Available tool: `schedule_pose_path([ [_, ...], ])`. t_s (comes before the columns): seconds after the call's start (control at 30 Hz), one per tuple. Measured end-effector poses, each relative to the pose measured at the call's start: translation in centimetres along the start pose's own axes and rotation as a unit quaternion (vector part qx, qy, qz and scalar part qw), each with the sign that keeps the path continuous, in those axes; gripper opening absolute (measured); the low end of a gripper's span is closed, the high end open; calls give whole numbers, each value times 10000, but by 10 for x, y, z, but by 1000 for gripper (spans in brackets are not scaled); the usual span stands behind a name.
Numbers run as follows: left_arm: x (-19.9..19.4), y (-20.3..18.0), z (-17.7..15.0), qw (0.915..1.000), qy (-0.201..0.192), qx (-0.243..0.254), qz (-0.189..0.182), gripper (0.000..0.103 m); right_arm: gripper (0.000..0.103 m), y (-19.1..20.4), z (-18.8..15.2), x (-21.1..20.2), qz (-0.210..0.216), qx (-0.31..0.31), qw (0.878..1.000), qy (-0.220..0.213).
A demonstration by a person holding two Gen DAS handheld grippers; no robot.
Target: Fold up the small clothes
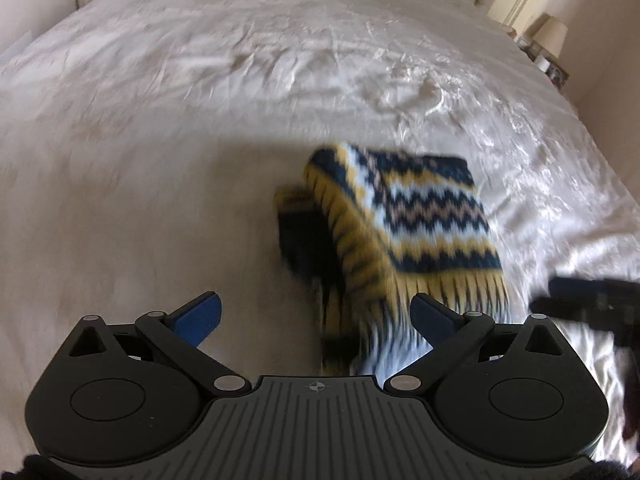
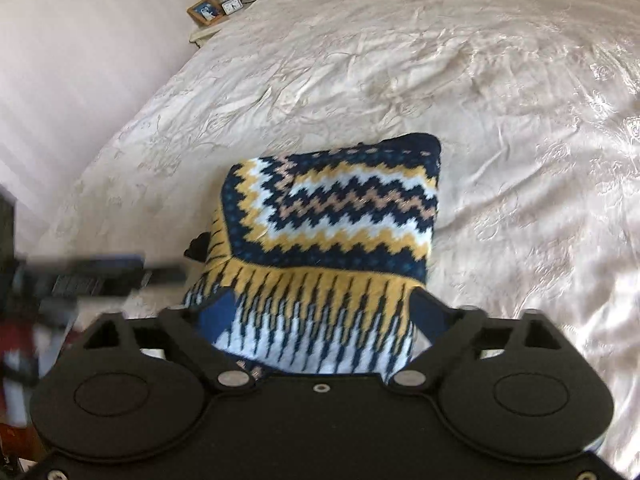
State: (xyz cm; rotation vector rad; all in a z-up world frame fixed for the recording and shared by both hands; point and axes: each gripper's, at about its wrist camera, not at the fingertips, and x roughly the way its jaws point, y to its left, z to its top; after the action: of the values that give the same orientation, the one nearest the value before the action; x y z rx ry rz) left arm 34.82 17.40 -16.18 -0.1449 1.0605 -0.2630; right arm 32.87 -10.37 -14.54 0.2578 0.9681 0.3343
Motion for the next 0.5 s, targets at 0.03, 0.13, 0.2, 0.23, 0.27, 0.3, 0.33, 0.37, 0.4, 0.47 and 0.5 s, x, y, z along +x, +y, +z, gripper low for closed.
schedule_pose_path([
  [0.03, -2, -1, -6, 10000, 6, -37, -7, 102, 102, -3, 2, 3, 26, 5, 10000, 4],
  [0.13, -5, -6, -22, 9999, 40, -133, 12, 102, 102, -10, 7, 10, 24, -11, 10000, 3],
  [0.2, -3, -11, -27, 9998, 57, -168, 23, 102, 102, -13, 13, 14, -23, -66, 10000, -3],
  [0.23, -1, -14, -28, 9998, 70, -173, 15, 102, 102, -14, 15, 17, -37, -100, 9999, 5],
  [0.27, 2, -16, -28, 9998, 67, -173, 19, 102, 102, -15, 19, 21, -37, -135, 9999, 24],
  [0.3, 5, -19, -28, 9999, 65, -151, 21, 102, 102, -17, 22, 24, -25, -156, 9999, 48],
  [0.33, 9, -21, -27, 9999, 80, -125, 26, 102, 102, -19, 25, 29, -18, -163, 9998, 84],
  [0.37, 12, -24, -29, 9999, 92, -96, 29, 102, 102, -20, 29, 33, -14, -155, 9998, 116],
  [0.4, 16, -26, -28, 9999, 98, -57, 18, 102, 102, -23, 32, 37, -1, -139, 9998, 134],
  [0.47, 27, -28, -29, 9998, 187, 15, 26, 102, 102, -28, 39, 45, 17, -84, 9998, 168],
  [0.5, 33, -28, -31, 9997, 250, 33, 24, 102, 102, -32, 42, 50, 9, -30, 9998, 192],
])
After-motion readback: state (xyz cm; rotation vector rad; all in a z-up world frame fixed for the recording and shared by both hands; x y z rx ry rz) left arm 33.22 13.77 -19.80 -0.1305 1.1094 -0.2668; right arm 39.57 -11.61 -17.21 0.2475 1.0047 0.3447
